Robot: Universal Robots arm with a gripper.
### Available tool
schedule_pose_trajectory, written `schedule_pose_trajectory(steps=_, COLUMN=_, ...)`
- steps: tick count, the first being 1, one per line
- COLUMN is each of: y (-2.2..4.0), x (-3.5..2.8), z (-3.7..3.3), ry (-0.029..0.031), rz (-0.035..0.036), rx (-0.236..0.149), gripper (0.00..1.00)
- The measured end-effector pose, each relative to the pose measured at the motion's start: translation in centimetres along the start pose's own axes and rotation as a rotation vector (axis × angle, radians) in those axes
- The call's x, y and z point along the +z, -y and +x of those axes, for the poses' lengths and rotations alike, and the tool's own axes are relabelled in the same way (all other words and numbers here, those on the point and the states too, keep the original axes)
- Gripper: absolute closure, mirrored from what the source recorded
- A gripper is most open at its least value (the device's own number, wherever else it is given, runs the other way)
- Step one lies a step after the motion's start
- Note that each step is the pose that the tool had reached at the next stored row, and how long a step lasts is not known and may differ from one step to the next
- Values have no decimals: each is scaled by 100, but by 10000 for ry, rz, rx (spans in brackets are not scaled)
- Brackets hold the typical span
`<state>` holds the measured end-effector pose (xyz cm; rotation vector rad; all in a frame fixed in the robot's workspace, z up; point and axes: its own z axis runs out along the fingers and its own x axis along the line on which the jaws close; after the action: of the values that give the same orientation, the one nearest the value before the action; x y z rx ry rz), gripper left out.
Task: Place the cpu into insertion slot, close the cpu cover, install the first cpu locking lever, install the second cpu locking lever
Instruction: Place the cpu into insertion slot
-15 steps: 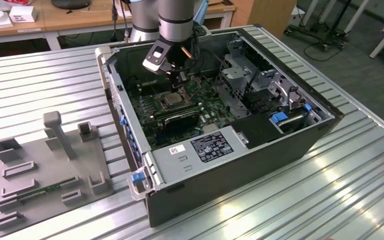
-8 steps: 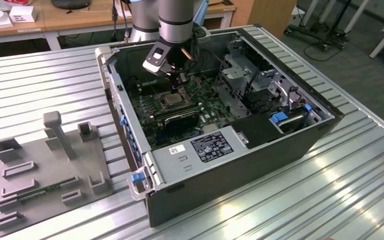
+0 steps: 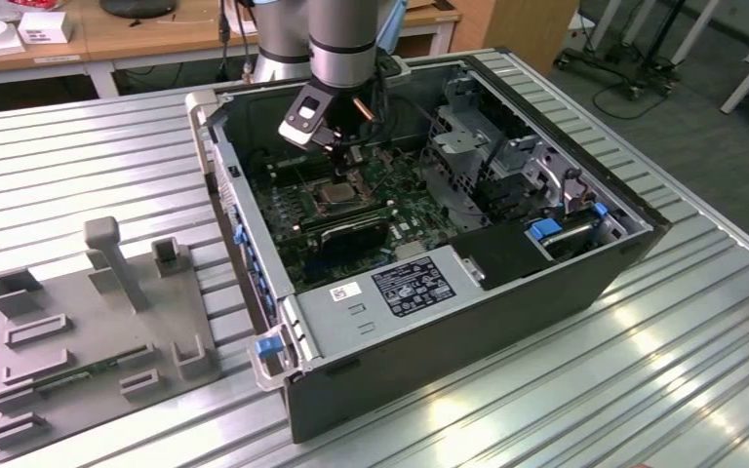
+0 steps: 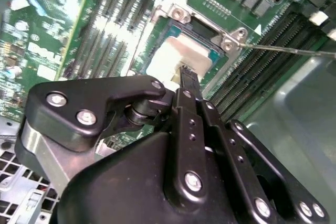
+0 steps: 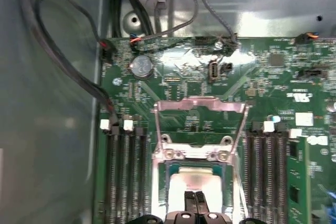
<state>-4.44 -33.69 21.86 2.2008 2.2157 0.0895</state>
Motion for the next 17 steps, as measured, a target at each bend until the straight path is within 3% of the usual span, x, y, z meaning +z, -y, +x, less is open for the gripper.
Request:
schedule_pose_trajectory(steps=2, y=0, x=0, z=0, ry=-37, rz=-2, rx=2, gripper=89)
schedule_pose_trajectory(steps=9, y=4, x=72, z=-2, ry=-21, rz=-1, rx=1, gripper=89)
schedule_pose_trajectory(steps=17, y=17, x=102, z=-3, ry=-21, rz=-1, rx=0, gripper=89)
